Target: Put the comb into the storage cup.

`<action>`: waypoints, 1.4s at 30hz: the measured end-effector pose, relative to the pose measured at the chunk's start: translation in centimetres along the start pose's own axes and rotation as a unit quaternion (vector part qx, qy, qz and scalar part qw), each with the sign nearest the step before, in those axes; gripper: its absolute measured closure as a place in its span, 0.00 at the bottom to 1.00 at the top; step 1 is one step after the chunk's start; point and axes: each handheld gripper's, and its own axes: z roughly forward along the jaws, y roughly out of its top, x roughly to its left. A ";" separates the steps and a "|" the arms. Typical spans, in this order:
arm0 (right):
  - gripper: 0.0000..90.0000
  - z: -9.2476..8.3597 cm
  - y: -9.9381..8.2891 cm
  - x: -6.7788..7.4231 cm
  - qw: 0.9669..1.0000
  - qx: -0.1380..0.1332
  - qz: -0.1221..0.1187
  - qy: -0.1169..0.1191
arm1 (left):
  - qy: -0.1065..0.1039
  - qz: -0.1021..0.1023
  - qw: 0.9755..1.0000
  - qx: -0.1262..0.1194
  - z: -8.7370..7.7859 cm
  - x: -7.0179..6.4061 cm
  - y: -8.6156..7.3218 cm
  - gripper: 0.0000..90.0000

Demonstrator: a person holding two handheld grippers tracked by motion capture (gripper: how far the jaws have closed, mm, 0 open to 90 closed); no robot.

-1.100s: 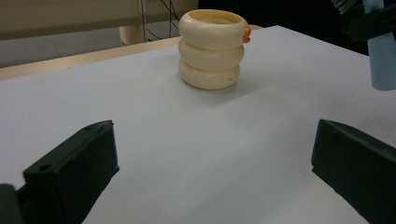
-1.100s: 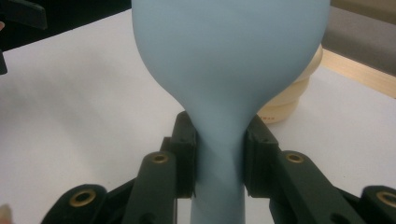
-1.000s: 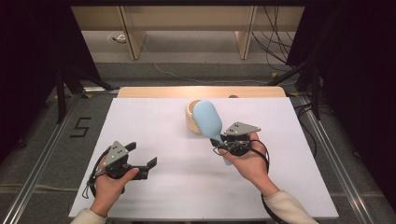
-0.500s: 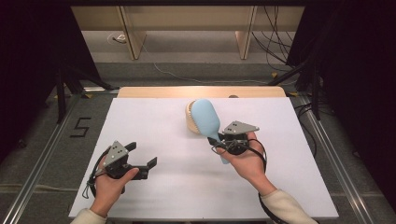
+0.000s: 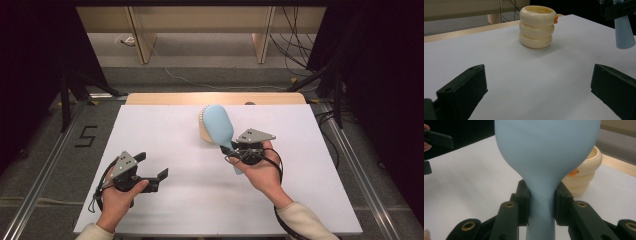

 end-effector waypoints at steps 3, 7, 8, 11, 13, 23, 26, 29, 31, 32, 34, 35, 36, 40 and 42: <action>0.78 0.1 0.1 0.0 1.000 -0.002 0.001 0.001 | 0.000 0.000 1.000 0.000 0.0 0.0 0.0 0.00; 0.78 0.3 0.1 0.2 1.000 -0.003 0.001 0.003 | 0.000 0.000 1.000 -0.001 0.0 0.0 0.0 0.00; 0.78 0.3 0.1 0.2 1.000 -0.003 0.001 0.003 | 0.000 0.000 1.000 -0.001 0.0 0.0 0.0 0.00; 0.78 0.5 0.2 0.3 1.000 -0.005 0.003 0.004 | 0.000 0.000 1.000 -0.001 0.0 0.0 0.0 0.00; 0.78 0.5 0.2 0.3 1.000 -0.006 0.003 0.006 | 0.000 0.000 1.000 -0.001 0.0 0.0 0.0 0.00; 0.78 0.9 0.3 0.6 1.000 -0.008 0.006 0.008 | -0.001 0.000 1.000 -0.001 0.0 0.0 0.0 0.00; 0.78 1.0 0.4 0.6 1.000 -0.009 0.006 0.007 | -0.001 0.000 1.000 -0.001 0.0 0.0 0.0 0.00; 0.78 1.0 0.4 0.6 1.000 -0.009 0.006 0.007 | -0.002 0.000 1.000 -0.001 0.0 0.0 0.0 0.00; 0.78 1.1 0.4 0.7 1.000 -0.010 0.006 0.007 | -0.002 0.001 1.000 -0.001 0.0 0.0 0.0 0.00; 0.78 1.1 0.5 0.7 1.000 -0.011 0.006 0.007 | -0.002 0.001 1.000 -0.002 0.0 0.0 0.0 0.00; 0.78 1.2 0.5 0.7 1.000 -0.012 0.005 0.007 | -0.001 0.000 1.000 -0.002 0.0 0.0 0.0 0.00; 0.78 1.2 0.5 0.8 1.000 -0.012 0.006 0.007 | -0.001 0.000 1.000 -0.002 0.0 0.0 0.0 0.00; 0.78 1.2 0.5 0.8 1.000 -0.012 0.006 0.007 | -0.001 0.000 1.000 -0.002 0.0 0.0 0.0 0.00; 0.78 1.4 0.5 0.9 1.000 -0.014 0.006 0.008 | -0.002 0.000 1.000 -0.002 0.0 0.0 0.0 0.00; 0.78 1.4 0.6 0.9 1.000 -0.015 0.006 0.009 | -0.002 0.000 1.000 -0.002 0.0 0.0 0.1 0.00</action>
